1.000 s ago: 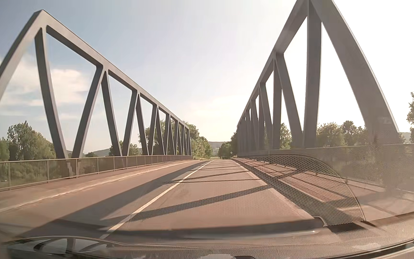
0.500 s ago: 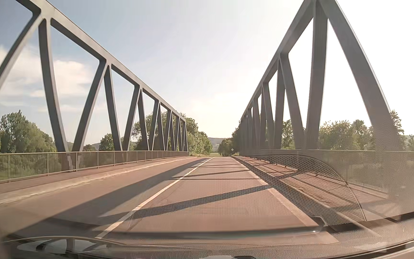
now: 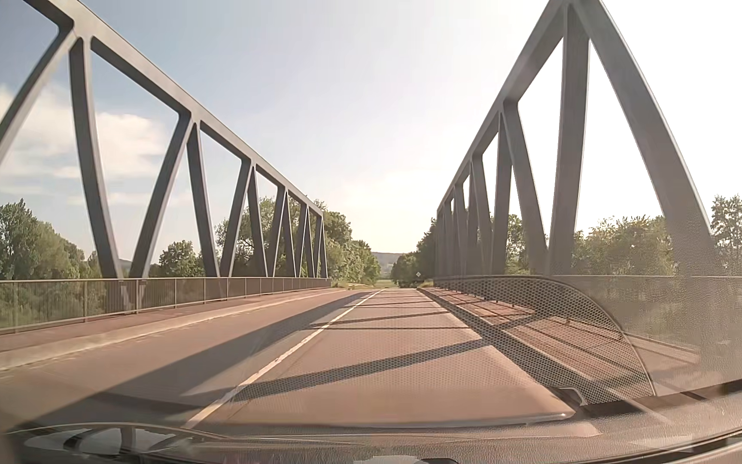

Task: Follow the waypoints while adhering to traffic rules and regulations

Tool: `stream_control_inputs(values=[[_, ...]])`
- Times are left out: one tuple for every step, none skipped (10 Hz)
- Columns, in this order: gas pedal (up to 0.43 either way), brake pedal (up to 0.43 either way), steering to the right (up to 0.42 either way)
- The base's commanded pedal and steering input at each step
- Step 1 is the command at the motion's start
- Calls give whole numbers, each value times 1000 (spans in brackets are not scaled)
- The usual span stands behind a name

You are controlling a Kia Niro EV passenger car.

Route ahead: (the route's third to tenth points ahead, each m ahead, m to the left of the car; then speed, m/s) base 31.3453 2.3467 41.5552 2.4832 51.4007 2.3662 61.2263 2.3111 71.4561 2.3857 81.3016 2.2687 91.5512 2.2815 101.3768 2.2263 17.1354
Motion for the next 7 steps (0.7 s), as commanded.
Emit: stream_control_inputs(values=[[177, 0, -2], [177, 0, -3], [177, 0, -2], [177, 0, -3], [177, 0, -3], [177, 0, -3], [177, 0, -3]])
